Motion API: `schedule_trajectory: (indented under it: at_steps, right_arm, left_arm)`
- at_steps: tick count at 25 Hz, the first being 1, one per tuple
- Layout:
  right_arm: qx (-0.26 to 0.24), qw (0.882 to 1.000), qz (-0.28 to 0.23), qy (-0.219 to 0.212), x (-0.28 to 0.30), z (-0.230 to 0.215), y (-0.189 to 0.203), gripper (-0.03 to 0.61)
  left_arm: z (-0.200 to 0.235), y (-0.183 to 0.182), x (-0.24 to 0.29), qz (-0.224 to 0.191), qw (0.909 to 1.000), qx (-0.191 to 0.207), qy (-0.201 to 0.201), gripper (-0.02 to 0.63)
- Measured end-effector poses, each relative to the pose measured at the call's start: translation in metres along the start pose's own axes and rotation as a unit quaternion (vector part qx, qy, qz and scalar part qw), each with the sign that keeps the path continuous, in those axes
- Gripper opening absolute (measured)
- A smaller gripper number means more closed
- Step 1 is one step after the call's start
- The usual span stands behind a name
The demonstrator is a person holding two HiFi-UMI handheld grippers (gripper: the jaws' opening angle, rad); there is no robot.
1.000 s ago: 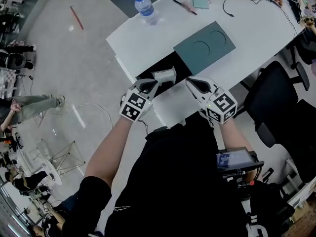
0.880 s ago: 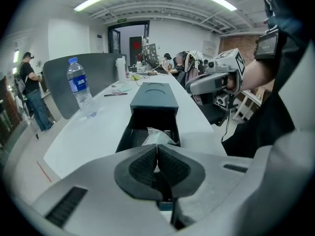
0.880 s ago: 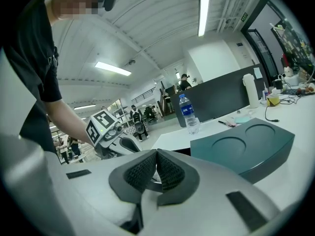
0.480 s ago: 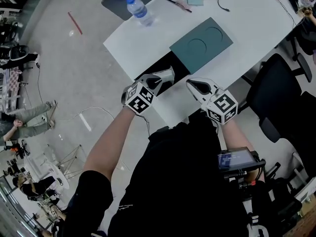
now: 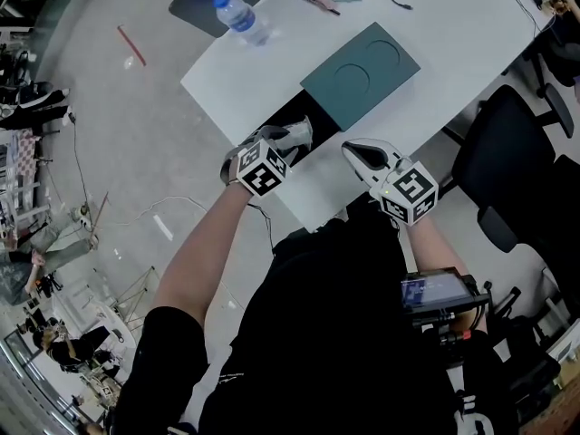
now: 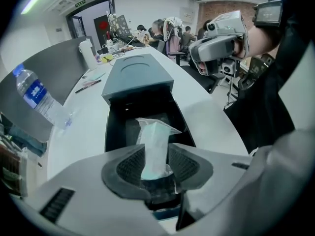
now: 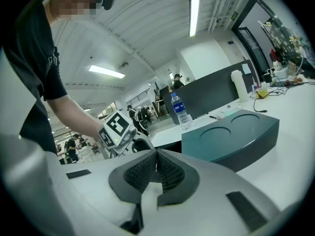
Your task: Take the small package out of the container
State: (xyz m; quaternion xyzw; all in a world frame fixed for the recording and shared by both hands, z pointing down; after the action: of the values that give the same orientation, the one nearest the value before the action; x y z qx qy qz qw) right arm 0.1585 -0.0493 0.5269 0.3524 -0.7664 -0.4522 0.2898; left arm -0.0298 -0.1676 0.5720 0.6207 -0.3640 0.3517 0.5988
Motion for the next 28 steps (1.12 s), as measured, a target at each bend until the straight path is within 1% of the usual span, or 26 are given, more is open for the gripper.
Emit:
schedule_trajectory:
  at_steps: [5, 9, 14, 19, 24, 28]
  right_arm:
    - [0.007, 1.0, -0.001, 0.002, -0.004, -0.006, 0.002, 0.026]
    - [0.012, 1.0, 0.0, 0.0, -0.005, -0.012, 0.002, 0.026]
    - [0.017, 1.0, 0.003, -0.009, -0.002, -0.019, 0.0, 0.026]
    - [0.021, 1.0, 0.008, -0.018, -0.003, -0.022, 0.0, 0.026]
    - [0.025, 0.999, 0.015, -0.032, -0.002, -0.03, 0.0, 0.026]
    - [0.023, 0.998, 0.022, -0.046, -0.001, -0.034, -0.003, 0.026]
  left_arm:
    - [0.004, -0.01, 0.003, 0.006, 0.9999, 0.009, -0.011, 0.152]
    - [0.006, -0.015, 0.007, 0.019, 0.9995, 0.023, -0.014, 0.174]
    - [0.011, -0.015, 0.017, 0.043, 0.9989, 0.017, -0.007, 0.176]
    - [0.011, -0.017, 0.021, 0.046, 0.9989, 0.006, -0.004, 0.15]
    - [0.008, -0.018, 0.023, 0.047, 0.9989, -0.004, -0.007, 0.089]
    - [0.002, -0.019, 0.021, 0.045, 0.9987, -0.01, -0.021, 0.084]
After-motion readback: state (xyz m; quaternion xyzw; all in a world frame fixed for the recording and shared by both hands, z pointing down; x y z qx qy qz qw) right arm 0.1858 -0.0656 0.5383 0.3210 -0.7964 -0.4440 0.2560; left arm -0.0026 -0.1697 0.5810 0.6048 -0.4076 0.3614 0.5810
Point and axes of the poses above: the fingertips, and each gripper's own axes: x forward along the fingers, z to its left, y out of its underside, the point moved 9 cm from there along -x, backward along the fingers, and after that the axes turned 9 degrees about -z, right-handed, at the moved point
